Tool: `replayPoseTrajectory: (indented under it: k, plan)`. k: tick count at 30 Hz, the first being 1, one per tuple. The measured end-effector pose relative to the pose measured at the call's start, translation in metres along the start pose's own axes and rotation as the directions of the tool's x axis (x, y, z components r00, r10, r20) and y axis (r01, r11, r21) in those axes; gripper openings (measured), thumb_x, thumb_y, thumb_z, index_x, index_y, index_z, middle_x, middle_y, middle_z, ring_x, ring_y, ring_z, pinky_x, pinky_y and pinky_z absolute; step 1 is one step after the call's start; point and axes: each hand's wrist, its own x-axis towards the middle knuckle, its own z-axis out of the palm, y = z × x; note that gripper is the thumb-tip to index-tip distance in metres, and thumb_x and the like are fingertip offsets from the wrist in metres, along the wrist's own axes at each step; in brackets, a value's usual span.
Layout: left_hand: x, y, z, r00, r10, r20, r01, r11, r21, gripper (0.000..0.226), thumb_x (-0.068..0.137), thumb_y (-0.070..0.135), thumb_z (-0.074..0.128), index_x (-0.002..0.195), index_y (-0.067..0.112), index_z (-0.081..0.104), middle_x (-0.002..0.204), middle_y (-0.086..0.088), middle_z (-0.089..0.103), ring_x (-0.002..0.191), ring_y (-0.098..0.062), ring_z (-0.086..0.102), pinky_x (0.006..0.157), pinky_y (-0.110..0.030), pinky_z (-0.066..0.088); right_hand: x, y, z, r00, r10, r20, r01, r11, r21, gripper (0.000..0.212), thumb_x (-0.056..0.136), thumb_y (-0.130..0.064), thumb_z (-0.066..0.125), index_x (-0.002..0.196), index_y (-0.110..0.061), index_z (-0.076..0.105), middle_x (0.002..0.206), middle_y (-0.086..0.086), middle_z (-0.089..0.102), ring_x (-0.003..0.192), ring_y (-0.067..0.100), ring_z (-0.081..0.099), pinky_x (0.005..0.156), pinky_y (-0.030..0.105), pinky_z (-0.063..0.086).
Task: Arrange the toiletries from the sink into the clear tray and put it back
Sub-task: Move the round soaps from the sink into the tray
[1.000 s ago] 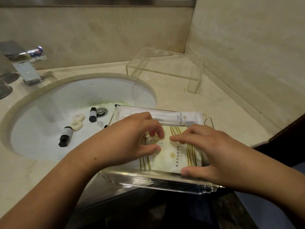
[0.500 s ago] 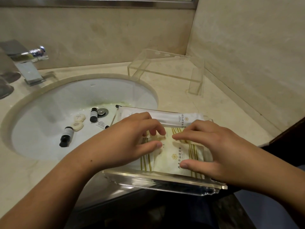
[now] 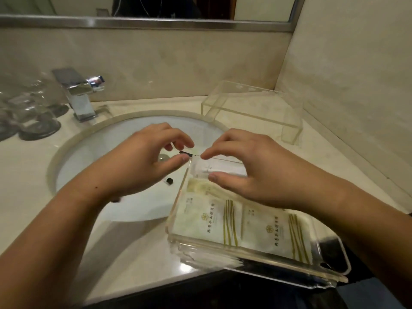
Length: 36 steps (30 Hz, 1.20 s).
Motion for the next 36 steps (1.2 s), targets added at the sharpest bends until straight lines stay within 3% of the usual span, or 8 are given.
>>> replayPoseTrajectory:
  k: [4,6,13,21,27,32,36]
  plan:
    - [-0.005,-0.049,-0.011,0.993,-0.114,-0.008,0.115,0.99,0.086,0.021,0.094,0.037,0.064,0.115,0.038,0.065,0.105,0.013,0.061,0.096,-0.007,0.059,0.08,-0.028,0.046,0.045,-0.012,0.014,0.997,-0.056,0.058,0.059,0.997,-0.053,0.038,0.093,-0.05,0.061,0.129,-0.039,0.062,0.12,-0.013,0.058,0.107,0.004,0.054,0.085,0.015,0.041]
    - [-0.006,-0.073,-0.013,0.985,-0.169,0.024,0.164,0.976,0.145,0.022,0.095,0.036,0.064,0.117,0.038,0.064,0.106,0.011,0.061,0.095,-0.008,0.059,0.079,-0.027,0.044,0.067,-0.015,0.026,0.993,-0.077,0.091,0.084,0.994,-0.075,0.037,0.093,-0.049,0.062,0.128,-0.036,0.064,0.119,-0.009,0.06,0.107,0.008,0.056,0.089,0.024,0.044]
    - [-0.01,-0.147,-0.003,0.931,-0.339,0.138,0.302,0.925,0.232,0.023,0.096,0.036,0.065,0.119,0.037,0.063,0.108,0.011,0.06,0.095,-0.01,0.059,0.072,-0.023,0.04,0.144,-0.016,0.069,0.961,-0.061,0.269,0.098,0.987,-0.128,0.035,0.092,-0.045,0.063,0.122,-0.03,0.068,0.116,-0.006,0.064,0.104,0.015,0.058,0.094,0.038,0.051]
    - [0.006,-0.198,0.02,0.801,-0.502,0.326,0.369,0.843,0.391,0.043,0.091,0.052,0.066,0.129,0.033,0.059,0.106,0.012,0.054,0.097,-0.013,0.049,0.082,-0.03,0.044,0.226,-0.017,0.13,0.888,-0.064,0.456,0.18,0.96,-0.215,0.043,0.091,-0.042,0.067,0.131,-0.026,0.062,0.121,-0.004,0.066,0.116,0.02,0.055,0.094,0.037,0.049]
    - [0.019,-0.216,0.032,0.696,-0.604,0.387,0.438,0.785,0.438,0.058,0.079,0.064,0.068,0.128,0.034,0.061,0.118,0.01,0.064,0.11,-0.016,0.058,0.094,-0.037,0.051,0.274,-0.019,0.167,0.853,-0.041,0.52,0.242,0.914,-0.324,0.054,0.089,-0.04,0.069,0.139,-0.028,0.053,0.125,-0.003,0.063,0.122,0.022,0.054,0.085,0.034,0.043]
    - [0.029,-0.214,0.034,0.672,-0.627,0.394,0.437,0.765,0.473,0.052,0.077,0.064,0.069,0.119,0.034,0.065,0.108,0.01,0.064,0.102,-0.017,0.062,0.077,-0.032,0.046,0.31,-0.018,0.191,0.811,0.02,0.584,0.255,0.887,-0.385,0.069,0.081,-0.039,0.077,0.143,-0.034,0.048,0.125,0.0,0.059,0.115,0.025,0.059,0.091,0.039,0.05]
    - [0.031,-0.213,0.04,0.673,-0.624,0.398,0.414,0.763,0.496,0.05,0.071,0.063,0.074,0.113,0.035,0.069,0.102,0.01,0.068,0.095,-0.016,0.066,0.069,-0.03,0.043,0.321,-0.021,0.206,0.79,0.011,0.613,0.279,0.884,-0.376,0.063,0.075,-0.036,0.083,0.133,-0.034,0.057,0.104,-0.004,0.064,0.097,0.022,0.065,0.08,0.034,0.052]
